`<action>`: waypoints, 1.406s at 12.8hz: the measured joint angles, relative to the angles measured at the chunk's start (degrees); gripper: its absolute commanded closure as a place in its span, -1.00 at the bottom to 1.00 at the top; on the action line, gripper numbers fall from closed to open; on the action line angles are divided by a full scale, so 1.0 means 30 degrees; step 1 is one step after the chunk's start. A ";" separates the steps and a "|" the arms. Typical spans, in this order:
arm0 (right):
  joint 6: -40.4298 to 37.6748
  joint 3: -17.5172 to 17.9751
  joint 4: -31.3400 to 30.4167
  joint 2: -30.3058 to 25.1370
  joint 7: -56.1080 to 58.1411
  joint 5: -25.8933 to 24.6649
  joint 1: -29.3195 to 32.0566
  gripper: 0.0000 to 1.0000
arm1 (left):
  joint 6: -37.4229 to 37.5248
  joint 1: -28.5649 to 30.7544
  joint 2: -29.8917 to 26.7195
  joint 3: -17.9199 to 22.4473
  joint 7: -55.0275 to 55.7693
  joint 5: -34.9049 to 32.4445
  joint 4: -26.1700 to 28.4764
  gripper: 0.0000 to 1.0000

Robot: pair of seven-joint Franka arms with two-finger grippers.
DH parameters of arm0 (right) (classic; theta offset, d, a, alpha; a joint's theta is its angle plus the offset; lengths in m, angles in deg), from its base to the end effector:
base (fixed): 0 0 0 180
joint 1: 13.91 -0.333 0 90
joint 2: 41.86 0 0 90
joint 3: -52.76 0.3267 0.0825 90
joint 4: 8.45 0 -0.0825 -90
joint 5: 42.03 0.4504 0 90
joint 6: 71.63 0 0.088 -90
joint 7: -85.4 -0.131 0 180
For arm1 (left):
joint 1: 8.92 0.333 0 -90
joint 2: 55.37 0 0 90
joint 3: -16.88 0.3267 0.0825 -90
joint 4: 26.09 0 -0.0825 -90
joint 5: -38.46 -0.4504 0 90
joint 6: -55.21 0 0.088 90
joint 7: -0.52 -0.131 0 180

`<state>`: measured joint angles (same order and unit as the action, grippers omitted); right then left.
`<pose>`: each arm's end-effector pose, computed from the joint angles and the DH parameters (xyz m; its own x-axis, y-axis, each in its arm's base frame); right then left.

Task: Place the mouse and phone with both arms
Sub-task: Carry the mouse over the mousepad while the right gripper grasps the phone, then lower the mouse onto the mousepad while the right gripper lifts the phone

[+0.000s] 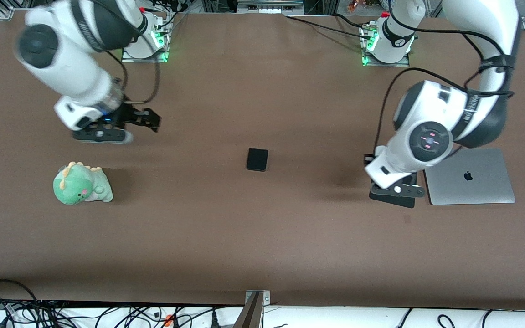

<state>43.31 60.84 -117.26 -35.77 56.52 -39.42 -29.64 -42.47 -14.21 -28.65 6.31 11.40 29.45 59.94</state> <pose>0.5920 0.2636 0.4042 0.9939 -0.1076 -0.0262 -0.1088 -0.9928 -0.0497 0.7005 -0.1643 0.3449 0.9663 -0.1025 -0.2359 -0.1313 -0.9853 -0.1094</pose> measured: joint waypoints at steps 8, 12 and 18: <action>0.9429 0.0729 0.0433 0.7410 -0.9309 -0.1635 -0.5097 -1.00 | -0.4834 0.3463 0.1166 -0.0040 -0.4120 0.0001 0.3912 0.21; 0.9748 0.0029 0.3789 1.1234 -1.3120 -0.4430 -0.7124 -1.00 | -1.0171 0.4035 0.1236 -0.0044 -0.4222 0.0001 0.7517 0.21; 0.9737 -0.0647 0.6003 1.3494 -1.3892 -0.4536 -0.7984 -1.00 | -1.3206 0.4283 0.1310 -0.0050 -0.4238 0.0001 0.9495 -1.00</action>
<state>72.52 58.90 -99.25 4.71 14.84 -53.02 -53.59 -82.09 -1.36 -24.72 6.16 -1.31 29.45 88.43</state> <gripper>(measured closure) 0.000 0.317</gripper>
